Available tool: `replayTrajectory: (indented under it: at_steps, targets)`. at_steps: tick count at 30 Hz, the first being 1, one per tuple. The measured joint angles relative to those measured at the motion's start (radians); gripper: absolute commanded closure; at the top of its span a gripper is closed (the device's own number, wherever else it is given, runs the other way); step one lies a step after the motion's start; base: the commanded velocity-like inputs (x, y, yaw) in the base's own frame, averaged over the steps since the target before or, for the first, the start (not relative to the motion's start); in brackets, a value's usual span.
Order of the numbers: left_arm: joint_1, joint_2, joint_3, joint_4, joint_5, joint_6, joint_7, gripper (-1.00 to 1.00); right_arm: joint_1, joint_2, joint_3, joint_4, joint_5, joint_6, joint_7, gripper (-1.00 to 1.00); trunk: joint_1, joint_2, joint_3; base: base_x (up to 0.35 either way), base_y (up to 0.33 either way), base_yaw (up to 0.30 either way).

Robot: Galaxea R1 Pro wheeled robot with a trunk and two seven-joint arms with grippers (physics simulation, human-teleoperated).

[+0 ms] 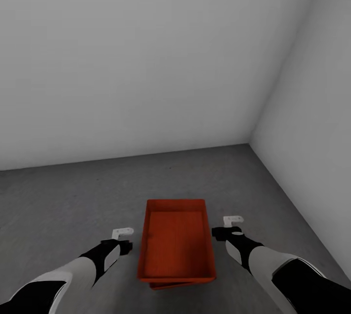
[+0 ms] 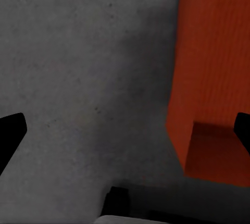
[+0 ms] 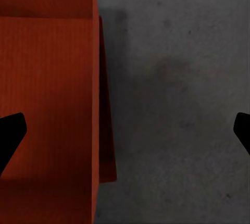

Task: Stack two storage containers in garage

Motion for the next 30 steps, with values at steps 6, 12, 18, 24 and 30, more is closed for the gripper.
replayTrajectory:
  at_steps: [6,12,18,24,30]
  targets:
    - [0.0,0.01,0.0,0.006,0.006,0.0,-0.01,-1.0,0.001,-0.003,-0.001,0.001,-0.001,0.0,0.0,-1.0,0.0,0.0,0.009,0.0,0.0,0.0]
    - [0.0,0.012,-0.001,0.01,0.008,0.0,-0.013,-1.0,0.002,-0.006,0.0,0.001,-0.001,0.002,0.0,-1.0,0.0,0.0,0.019,0.0,0.0,-0.002]
    - [0.0,0.012,0.0,0.032,0.009,0.003,-0.012,-1.0,0.002,-0.006,0.0,0.001,-0.002,0.004,0.0,-1.0,0.0,0.0,0.028,0.0,0.0,-0.049]
    - [0.001,0.028,-0.001,0.066,0.009,0.003,-0.01,-1.0,0.003,-0.006,-0.001,0.002,-0.002,0.01,0.003,-1.0,0.0,0.0,0.034,0.0,0.0,-0.034]
    - [0.001,0.037,-0.001,0.072,0.009,0.004,-0.009,-1.0,0.003,-0.005,0.0,0.002,-0.002,0.012,0.004,-1.0,0.0,0.0,0.035,0.0,0.0,-0.003]
